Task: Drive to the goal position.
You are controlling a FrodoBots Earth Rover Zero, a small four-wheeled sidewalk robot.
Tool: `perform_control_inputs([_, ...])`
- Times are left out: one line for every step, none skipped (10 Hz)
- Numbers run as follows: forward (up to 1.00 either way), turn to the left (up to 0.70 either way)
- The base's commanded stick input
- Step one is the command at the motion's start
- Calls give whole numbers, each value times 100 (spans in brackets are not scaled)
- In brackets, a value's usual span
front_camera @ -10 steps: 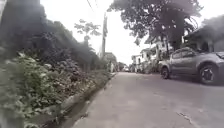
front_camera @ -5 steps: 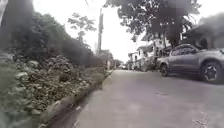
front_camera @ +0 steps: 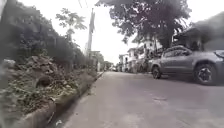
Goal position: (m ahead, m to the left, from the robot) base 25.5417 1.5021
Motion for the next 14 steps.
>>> perform_control_inputs([70,0])
perform_control_inputs([70,0])
perform_control_inputs([70,0])
perform_control_inputs([70,0])
perform_control_inputs([70,0])
perform_control_inputs([70,0])
perform_control_inputs([70,0])
perform_control_inputs([70,0])
perform_control_inputs([70,0])
perform_control_inputs([70,0])
perform_control_inputs([70,0])
perform_control_inputs([70,0])
perform_control_inputs([70,0])
perform_control_inputs([70,0])
